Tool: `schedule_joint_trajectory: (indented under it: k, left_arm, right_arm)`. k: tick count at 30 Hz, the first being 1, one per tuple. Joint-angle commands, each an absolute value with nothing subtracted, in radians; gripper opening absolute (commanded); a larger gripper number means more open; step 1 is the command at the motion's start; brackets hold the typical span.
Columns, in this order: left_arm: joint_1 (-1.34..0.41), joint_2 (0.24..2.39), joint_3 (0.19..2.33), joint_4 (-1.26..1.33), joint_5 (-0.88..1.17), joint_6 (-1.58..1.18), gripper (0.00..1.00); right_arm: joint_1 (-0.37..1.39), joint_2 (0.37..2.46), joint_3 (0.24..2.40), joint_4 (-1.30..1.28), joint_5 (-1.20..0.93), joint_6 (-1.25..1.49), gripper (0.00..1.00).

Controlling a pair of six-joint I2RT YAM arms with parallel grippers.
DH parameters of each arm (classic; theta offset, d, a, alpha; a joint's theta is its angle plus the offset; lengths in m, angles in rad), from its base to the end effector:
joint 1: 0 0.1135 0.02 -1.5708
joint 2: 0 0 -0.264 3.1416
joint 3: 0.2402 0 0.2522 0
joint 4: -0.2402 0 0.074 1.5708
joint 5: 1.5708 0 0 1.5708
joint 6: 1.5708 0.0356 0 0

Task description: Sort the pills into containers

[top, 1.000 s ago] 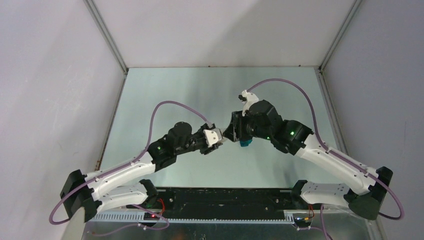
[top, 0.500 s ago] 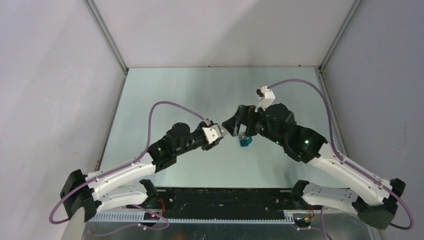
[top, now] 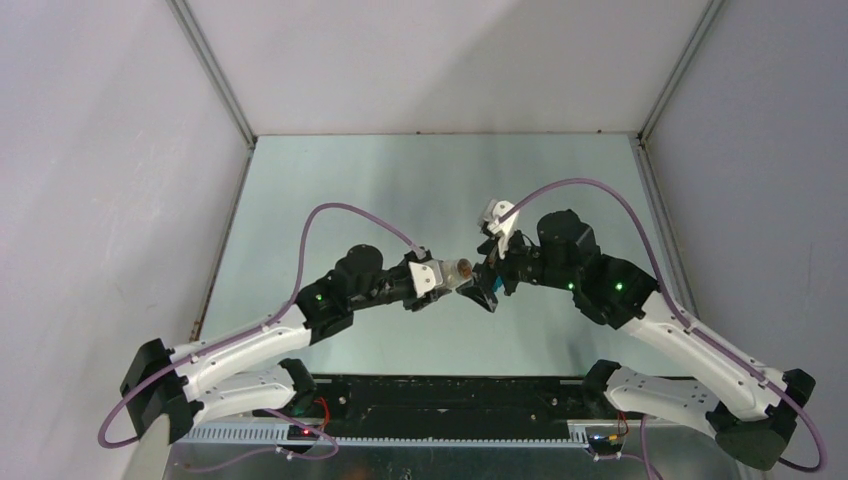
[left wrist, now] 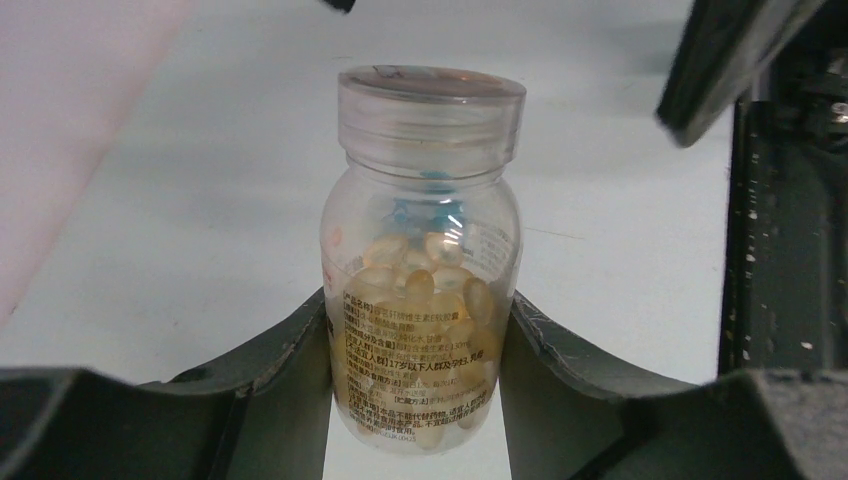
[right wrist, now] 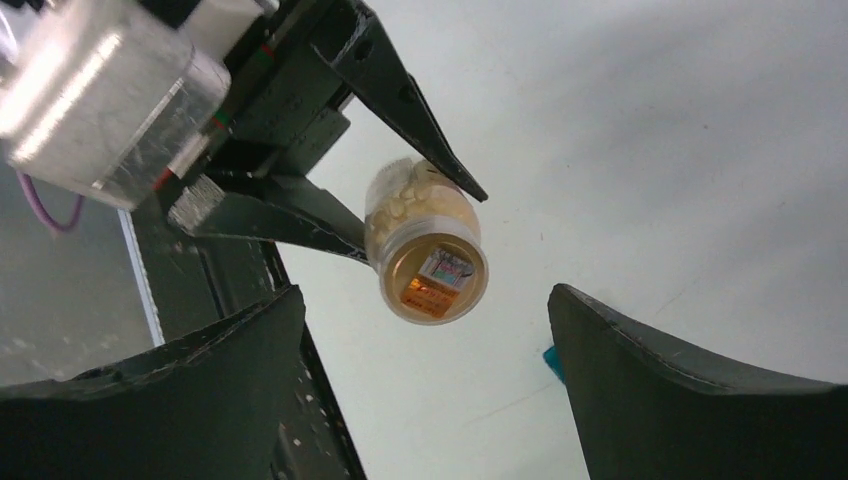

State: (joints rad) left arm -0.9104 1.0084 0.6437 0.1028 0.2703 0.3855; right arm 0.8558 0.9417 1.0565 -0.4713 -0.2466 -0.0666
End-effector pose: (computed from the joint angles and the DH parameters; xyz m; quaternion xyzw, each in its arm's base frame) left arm 0.1361 -0.1907 0.2775 0.5399 0.5773 -0.2597 0.5548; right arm 0.1264 0.1589 0.3767 -0.4255 0.6987 0.3109 0.4839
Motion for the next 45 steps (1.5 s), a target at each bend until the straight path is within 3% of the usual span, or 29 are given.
schedule_joint_trajectory:
  k: [1,9,15,17,24,26,29,30,32,33,34,36,38,41,45]
  left_arm:
    - [-0.908,1.011,0.708,0.064,0.394,0.417,0.0]
    - [-0.908,1.06,0.771,-0.046,0.432,0.445,0.0]
    - [-0.908,1.046,0.754,0.01,0.409,0.439,0.0]
    - [-0.907,1.038,0.737,0.051,0.388,0.431,0.0]
    - [-0.908,1.025,0.682,0.175,0.306,0.41,0.0]
    - [-0.908,1.023,0.671,0.192,0.283,0.407,0.0]
    - [-0.908,1.019,0.651,0.217,0.238,0.4,0.0]
    - [-0.907,1.019,0.645,0.22,0.229,0.39,0.0]
    - [-0.907,1.018,0.637,0.22,0.211,0.373,0.0]
    - [-0.908,1.015,0.632,0.224,0.207,0.367,0.0]
    - [-0.908,1.011,0.618,0.238,0.206,0.357,0.0]
    - [-0.907,1.003,0.598,0.264,0.203,0.345,0.0]
    - [-0.907,0.995,0.591,0.275,0.201,0.34,0.0]
    - [-0.907,0.99,0.594,0.276,0.202,0.338,0.0]
    - [-0.907,0.98,0.599,0.27,0.218,0.341,0.0]
  right_arm:
    - [0.833,0.959,1.06,-0.477,-0.352,-0.269,0.94]
    - [0.759,1.024,1.059,-0.458,-0.52,-0.262,0.71]
    - [0.758,1.056,1.06,-0.435,-0.407,-0.135,0.5]
    - [0.755,1.065,1.06,-0.415,-0.367,-0.044,0.42]
    - [0.784,1.132,1.06,-0.356,-0.174,0.479,0.3]
    - [0.797,1.141,1.059,-0.348,-0.12,0.625,0.23]
    - [0.813,1.128,1.049,-0.331,-0.017,0.867,0.06]
    - [0.817,1.107,1.033,-0.321,0.04,0.914,0.05]
    - [0.843,1.062,0.998,-0.264,0.099,0.994,0.22]
    - [0.859,1.05,0.991,-0.255,0.111,1.012,0.45]
    - [0.868,1.034,0.986,-0.242,0.115,1.008,0.56]
    - [0.871,1.013,0.984,-0.243,0.114,0.969,0.92]
    - [0.872,0.988,0.984,-0.255,0.124,0.88,0.99]
    - [0.862,0.947,0.973,-0.299,0.142,0.722,0.99]
    - [0.805,0.898,0.956,-0.324,-0.005,0.471,0.99]
